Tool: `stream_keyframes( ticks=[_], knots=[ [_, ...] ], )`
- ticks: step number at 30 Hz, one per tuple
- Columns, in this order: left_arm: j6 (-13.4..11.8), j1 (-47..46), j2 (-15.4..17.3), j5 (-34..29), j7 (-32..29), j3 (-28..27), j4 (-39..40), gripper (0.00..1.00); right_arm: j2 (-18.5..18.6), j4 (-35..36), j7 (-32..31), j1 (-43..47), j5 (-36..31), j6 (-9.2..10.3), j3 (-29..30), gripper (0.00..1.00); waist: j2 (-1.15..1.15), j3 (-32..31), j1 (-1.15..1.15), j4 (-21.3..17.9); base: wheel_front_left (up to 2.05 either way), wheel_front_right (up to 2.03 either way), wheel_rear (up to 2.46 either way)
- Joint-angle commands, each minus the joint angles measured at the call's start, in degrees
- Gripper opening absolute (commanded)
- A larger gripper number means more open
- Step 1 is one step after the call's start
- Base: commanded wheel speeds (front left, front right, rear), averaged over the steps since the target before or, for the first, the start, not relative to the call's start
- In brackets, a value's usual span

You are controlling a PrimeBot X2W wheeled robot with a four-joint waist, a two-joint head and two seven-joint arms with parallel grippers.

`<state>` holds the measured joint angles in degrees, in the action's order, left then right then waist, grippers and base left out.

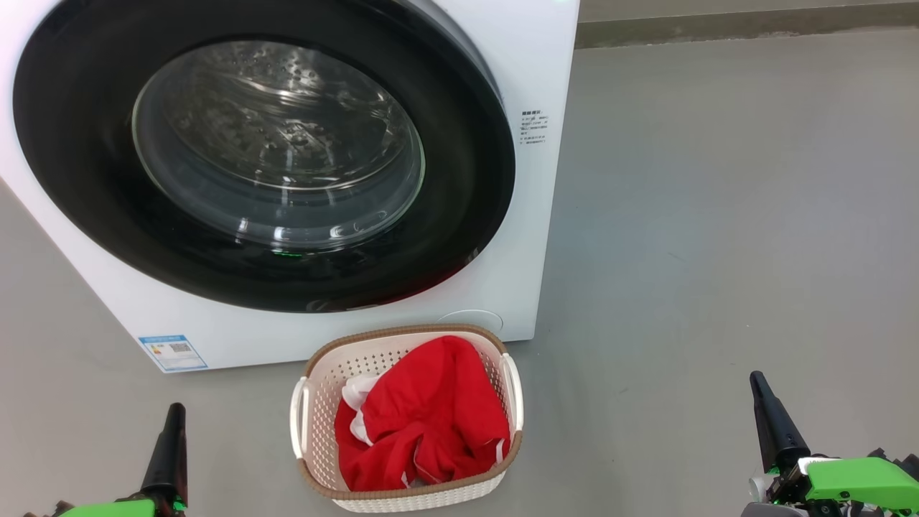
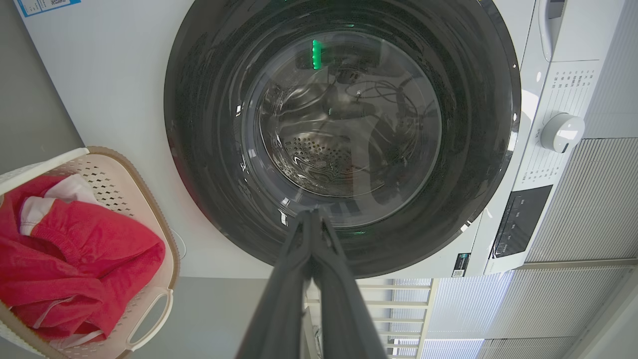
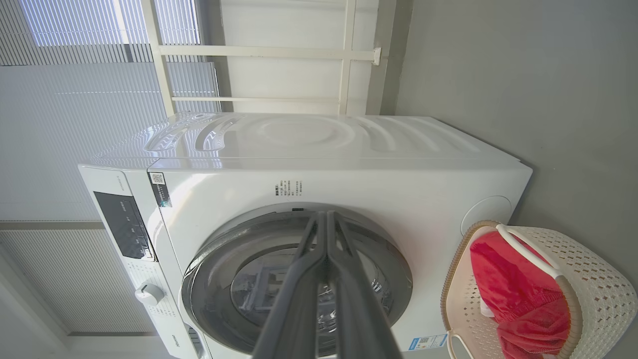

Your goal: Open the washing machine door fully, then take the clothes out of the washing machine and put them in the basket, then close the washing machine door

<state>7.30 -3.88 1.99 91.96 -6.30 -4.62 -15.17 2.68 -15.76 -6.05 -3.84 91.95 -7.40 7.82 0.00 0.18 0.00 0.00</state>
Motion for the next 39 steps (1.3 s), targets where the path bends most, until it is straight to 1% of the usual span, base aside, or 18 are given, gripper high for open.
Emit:
stream_keyframes(
  ticks=[1, 39],
  knots=[
    [0.2, -2.3, 0.9, 0.2, -0.2, -1.9, 1.1, 0.0, 0.2, 1.7, -0.4, -2.3, 0.2, -0.09, -1.3, 0.0, 0.0, 0.0, 0.0, 0.0, 0.0, 0.0, 0.0],
    [0.2, -2.3, 0.9, 0.2, -0.2, -1.9, 1.1, 0.0, 0.2, 1.7, -0.4, -2.3, 0.2, -0.09, -1.3, 0.0, 0.0, 0.0, 0.0, 0.0, 0.0, 0.0, 0.0]
  ],
)
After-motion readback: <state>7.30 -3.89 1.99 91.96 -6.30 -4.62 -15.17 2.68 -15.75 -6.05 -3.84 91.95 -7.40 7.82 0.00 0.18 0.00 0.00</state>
